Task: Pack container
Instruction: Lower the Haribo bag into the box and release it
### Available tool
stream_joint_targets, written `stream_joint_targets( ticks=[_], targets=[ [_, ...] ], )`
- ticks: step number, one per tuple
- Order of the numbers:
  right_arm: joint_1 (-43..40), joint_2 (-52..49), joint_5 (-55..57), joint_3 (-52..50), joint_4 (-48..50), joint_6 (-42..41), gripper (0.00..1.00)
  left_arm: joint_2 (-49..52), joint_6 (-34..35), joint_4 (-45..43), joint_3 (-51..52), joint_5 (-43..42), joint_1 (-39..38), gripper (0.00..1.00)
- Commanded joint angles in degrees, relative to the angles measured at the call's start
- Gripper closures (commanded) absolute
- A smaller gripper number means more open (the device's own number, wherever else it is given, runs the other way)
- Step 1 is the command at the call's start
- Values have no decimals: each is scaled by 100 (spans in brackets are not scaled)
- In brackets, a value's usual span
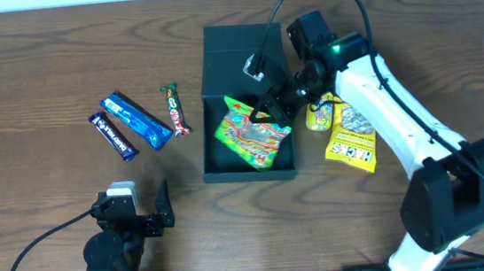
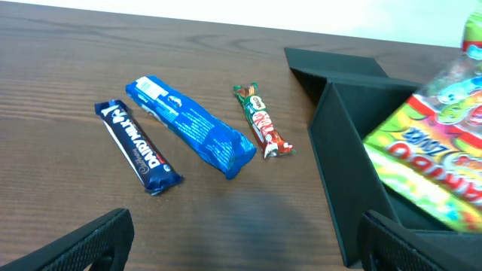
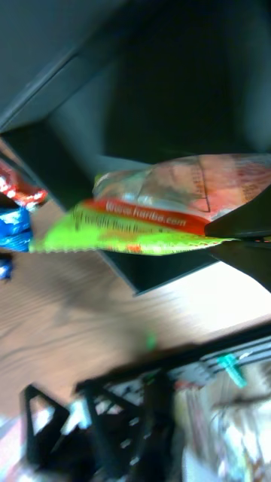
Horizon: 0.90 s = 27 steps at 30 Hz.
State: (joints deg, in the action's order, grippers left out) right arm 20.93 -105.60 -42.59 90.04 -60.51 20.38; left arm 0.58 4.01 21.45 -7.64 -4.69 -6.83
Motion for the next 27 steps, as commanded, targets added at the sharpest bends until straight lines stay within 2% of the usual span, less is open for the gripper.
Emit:
stream_joint_targets(
  ticks=[1, 5, 9, 15, 22, 27],
  targets=[
    [179, 48, 551, 813, -417, 1025, 99, -31, -105, 31, 118, 24, 15, 5],
    [315, 48, 605, 1436, -1045, 1775, 99, -31, -105, 31, 118, 24, 15, 5],
    [503, 46, 334, 1556, -1438, 2669, 99, -31, -105, 31, 118, 24, 15, 5],
    [529, 35, 291, 1556, -1523, 3195, 99, -31, -105, 31, 118, 24, 15, 5],
    [531, -70, 424, 1556, -1606, 3427, 99, -31, -105, 31, 118, 24, 15, 5],
    [542, -199, 684, 1556, -1779, 4013, 99, -31, -105, 31, 118, 24, 15, 5]
  ],
)
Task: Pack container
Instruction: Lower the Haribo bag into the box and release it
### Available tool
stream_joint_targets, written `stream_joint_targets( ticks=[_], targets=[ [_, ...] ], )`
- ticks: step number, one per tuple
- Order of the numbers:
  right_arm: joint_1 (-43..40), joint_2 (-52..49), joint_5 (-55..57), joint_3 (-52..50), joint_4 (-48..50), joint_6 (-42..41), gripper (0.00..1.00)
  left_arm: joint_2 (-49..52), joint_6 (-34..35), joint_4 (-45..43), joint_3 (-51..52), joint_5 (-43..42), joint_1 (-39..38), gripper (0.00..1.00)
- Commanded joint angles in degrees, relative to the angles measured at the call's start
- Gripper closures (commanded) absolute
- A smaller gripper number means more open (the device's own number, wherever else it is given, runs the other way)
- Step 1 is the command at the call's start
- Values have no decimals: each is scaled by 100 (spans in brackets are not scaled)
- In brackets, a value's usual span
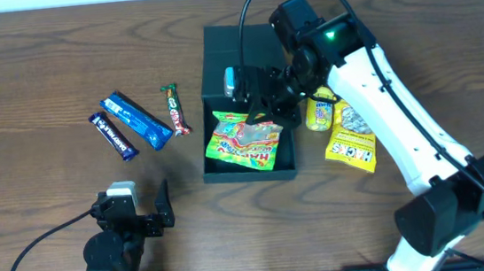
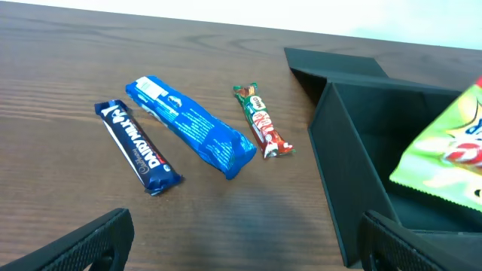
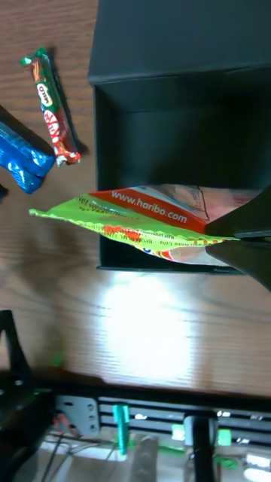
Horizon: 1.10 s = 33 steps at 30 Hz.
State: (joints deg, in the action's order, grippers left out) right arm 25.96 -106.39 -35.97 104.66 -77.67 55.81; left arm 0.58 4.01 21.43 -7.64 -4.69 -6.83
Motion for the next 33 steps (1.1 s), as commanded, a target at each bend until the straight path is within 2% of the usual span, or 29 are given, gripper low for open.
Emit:
stream_joint_targets(
  ticks=[1, 5, 11, 17, 21, 22, 23, 24, 29, 33],
  targets=[
    [39, -142, 118, 94, -114, 540, 99, -31, -105, 33, 118, 24, 15, 5],
    [50, -179, 275, 94, -260, 1019, 99, -31, -105, 33, 118, 24, 15, 5],
    [229, -234, 258, 94, -269, 1300, 99, -31, -105, 33, 118, 24, 15, 5],
    [457, -400, 245, 94, -184, 1294, 99, -31, -105, 33, 118, 24, 15, 5],
    [487, -511, 205, 94, 52, 931, 99, -31, -105, 33, 118, 22, 15, 5],
    [487, -531, 173, 94, 120, 833, 92, -31, -105, 33, 118, 24, 15, 5],
    [487, -542, 166, 94, 264, 603, 51, -31, -105, 33, 118, 24, 15, 5],
    [487, -542, 199, 94, 470, 326, 1, -31, -105, 33, 118, 24, 15, 5],
    [472, -509, 787, 146, 1370, -1128, 1, -31, -105, 33, 118, 24, 15, 5],
    [476, -428, 1054, 402, 1460, -1733, 1, -31, -105, 33, 118, 24, 15, 5]
  ],
)
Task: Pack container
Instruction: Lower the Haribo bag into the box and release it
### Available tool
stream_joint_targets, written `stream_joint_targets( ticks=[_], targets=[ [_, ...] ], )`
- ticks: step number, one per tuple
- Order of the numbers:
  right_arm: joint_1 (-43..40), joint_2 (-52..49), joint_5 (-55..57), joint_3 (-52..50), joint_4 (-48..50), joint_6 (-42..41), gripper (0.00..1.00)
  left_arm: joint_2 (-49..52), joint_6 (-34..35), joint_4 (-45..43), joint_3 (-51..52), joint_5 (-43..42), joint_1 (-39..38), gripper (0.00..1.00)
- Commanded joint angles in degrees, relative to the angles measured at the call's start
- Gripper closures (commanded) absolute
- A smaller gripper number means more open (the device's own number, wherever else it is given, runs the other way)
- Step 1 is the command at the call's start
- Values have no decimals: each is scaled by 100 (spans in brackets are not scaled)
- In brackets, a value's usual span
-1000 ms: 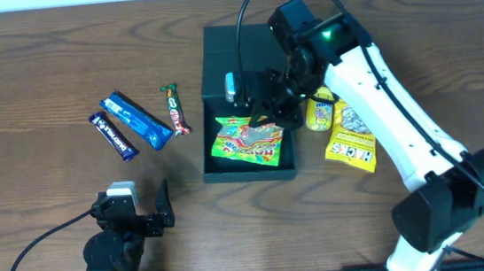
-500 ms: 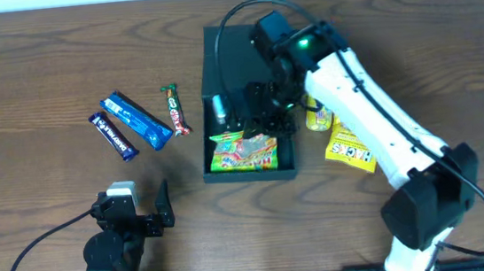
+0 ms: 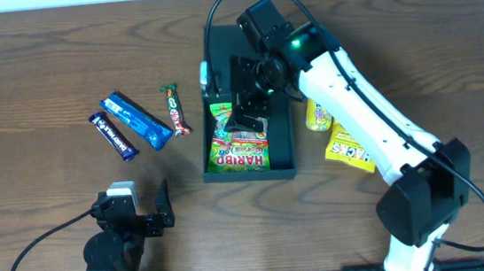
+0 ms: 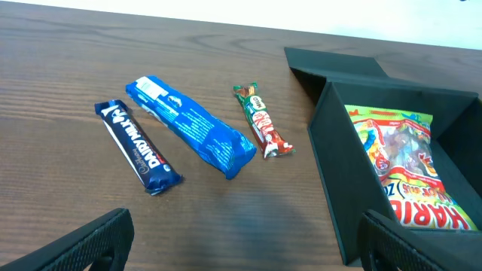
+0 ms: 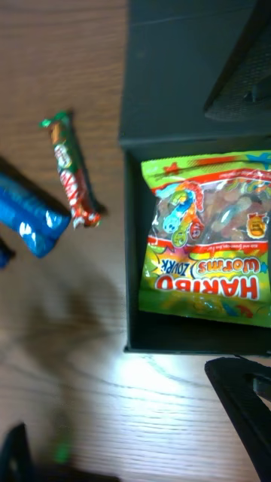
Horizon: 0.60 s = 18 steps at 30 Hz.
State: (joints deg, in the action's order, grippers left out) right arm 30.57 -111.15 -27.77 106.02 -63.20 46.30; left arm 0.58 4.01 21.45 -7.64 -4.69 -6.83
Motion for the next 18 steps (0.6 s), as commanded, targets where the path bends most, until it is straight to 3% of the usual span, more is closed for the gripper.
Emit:
stream_joint_targets(
  ticks=[1, 3, 5, 6, 7, 8, 18],
  targets=[
    [15, 52, 313, 313, 20, -942, 2, -31, -105, 31, 118, 24, 15, 5],
    [17, 57, 369, 310, 13, -1078, 27, -31, -105, 31, 118, 24, 15, 5],
    [17, 13, 378, 208, 46, -1252, 59, -31, -105, 31, 118, 24, 15, 5],
    [22, -31, 385, 105, 107, -1403, 80, -31, -105, 31, 118, 24, 15, 5],
    [22, -61, 385, 22, 160, -1541, 93, -31, -105, 31, 118, 24, 15, 5],
    [22, -116, 404, -63, 232, -1727, 98, -31, -105, 31, 118, 24, 15, 5],
    [-87, -61, 750, -68, 96, -3464, 99, -31, -234, -57, 118, 219, 15, 5]
  ],
)
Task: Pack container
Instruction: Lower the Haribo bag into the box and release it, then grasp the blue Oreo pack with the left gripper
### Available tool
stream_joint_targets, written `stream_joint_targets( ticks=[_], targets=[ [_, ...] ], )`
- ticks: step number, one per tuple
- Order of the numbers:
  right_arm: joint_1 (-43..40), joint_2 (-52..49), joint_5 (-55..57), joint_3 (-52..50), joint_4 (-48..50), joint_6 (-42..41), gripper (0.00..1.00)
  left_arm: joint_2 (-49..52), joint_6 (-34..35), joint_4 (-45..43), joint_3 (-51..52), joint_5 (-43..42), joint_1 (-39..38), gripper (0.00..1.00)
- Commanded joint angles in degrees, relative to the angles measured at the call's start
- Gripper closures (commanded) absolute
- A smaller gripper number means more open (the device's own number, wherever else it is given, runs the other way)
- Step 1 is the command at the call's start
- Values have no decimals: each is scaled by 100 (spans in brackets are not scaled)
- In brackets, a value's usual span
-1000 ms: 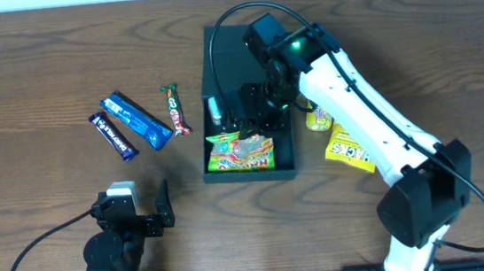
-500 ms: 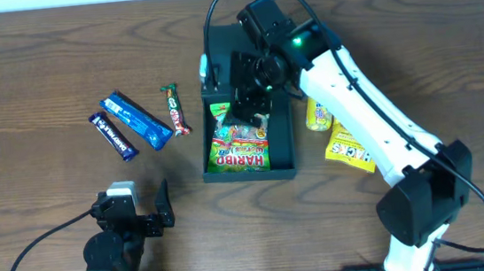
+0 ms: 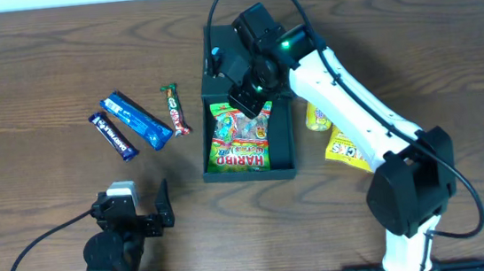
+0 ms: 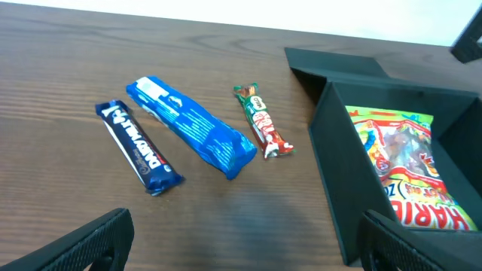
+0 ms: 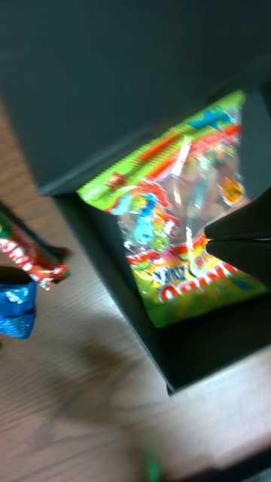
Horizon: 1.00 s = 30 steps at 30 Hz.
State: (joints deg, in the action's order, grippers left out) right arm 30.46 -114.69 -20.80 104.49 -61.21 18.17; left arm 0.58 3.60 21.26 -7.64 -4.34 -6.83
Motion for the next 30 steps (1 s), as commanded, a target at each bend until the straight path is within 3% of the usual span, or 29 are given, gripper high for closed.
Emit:
stream_joint_targets(
  ticks=[1, 5, 8, 16, 19, 21, 24, 25, 27, 28, 30],
  targets=[
    [-138, 452, 50, 85, -188, -719, 98, -31, -195, -35, 118, 186, 15, 5],
    [-551, 1097, 48, 55, -463, -852, 98, -31, -177, -33, 118, 164, 15, 5],
    [-903, 1351, 46, -306, -463, -1023, 98, -31, 291, -55, 116, -302, 15, 5],
    [-1445, 2382, -422, -3018, 1165, -1390, 99, -28, 610, 39, 116, -809, 9, 5],
    [-1665, 2929, -527, -3823, 1685, -1635, 99, -26, 579, -400, 74, -1054, 7, 5],
    [-1773, 3187, -535, -4070, 1845, -1740, 99, -2, 538, -603, -70, -813, 7, 4],
    [-1862, 3449, -542, -4192, 1928, -1847, 96, 417, 540, -643, -586, 496, 7, 5],
    [-1860, 3467, -577, -4192, 1947, -1921, 88, 743, 540, -658, -791, 780, 7, 5],
    [-1860, 3464, -671, -4194, 1976, -2168, 47, 1591, 551, -660, -1202, 861, 7, 5],
    [-1860, 3460, -669, -4194, 1987, -2269, 38, 1954, 586, -656, -1368, 859, 7, 5],
    [-1847, 3460, -671, -4194, 2017, -2417, 1, 3108, 693, -614, -1937, 855, 7, 5]
  ],
)
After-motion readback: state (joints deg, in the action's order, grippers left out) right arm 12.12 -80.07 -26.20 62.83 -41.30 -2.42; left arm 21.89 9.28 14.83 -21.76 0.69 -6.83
